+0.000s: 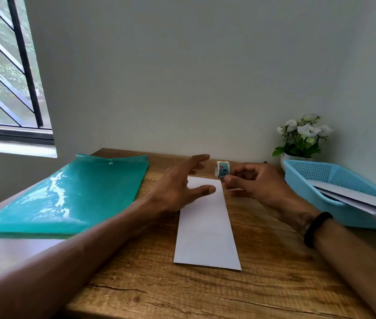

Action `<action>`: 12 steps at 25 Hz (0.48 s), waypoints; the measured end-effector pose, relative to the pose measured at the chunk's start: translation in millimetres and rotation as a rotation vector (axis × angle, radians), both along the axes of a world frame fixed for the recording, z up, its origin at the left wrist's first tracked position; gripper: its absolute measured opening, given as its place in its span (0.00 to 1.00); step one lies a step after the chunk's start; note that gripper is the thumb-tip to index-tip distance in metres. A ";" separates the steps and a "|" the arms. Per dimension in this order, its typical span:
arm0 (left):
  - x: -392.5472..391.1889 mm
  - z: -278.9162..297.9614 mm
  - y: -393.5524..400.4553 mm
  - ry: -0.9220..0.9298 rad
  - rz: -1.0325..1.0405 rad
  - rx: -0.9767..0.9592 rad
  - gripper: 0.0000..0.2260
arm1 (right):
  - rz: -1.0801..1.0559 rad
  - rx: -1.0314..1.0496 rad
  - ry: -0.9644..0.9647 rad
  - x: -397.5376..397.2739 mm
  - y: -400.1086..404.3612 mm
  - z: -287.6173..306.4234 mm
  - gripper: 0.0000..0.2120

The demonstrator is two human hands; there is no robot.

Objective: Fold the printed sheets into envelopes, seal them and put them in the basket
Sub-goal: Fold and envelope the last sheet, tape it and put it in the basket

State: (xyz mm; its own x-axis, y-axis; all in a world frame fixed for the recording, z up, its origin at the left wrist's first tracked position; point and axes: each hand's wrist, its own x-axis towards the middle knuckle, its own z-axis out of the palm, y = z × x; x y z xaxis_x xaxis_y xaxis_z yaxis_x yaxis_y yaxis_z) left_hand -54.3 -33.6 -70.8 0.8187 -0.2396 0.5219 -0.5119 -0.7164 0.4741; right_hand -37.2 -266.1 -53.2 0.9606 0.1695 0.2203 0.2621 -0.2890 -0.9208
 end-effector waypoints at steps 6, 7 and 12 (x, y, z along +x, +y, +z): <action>2.6 5.1 3.5 -0.096 -0.134 -0.068 0.21 | 0.121 0.021 0.001 -5.9 8.4 -4.7 0.14; 3.9 3.5 4.2 -0.131 -0.134 -0.028 0.21 | 0.089 -0.029 -0.055 -6.2 7.7 -5.1 0.13; 13.7 -5.4 11.9 -0.193 -0.157 0.279 0.22 | -0.016 -0.206 -0.351 -11.0 17.4 -6.9 0.14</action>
State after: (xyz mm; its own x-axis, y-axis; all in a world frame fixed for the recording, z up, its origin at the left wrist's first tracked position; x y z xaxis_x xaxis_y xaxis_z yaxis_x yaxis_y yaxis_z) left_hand -40.6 -21.7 -76.2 0.6533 -0.5098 0.5597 -0.6870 -0.7099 0.1554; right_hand -48.2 -248.7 -60.1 0.8358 0.2300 0.4986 0.5444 -0.4650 -0.6981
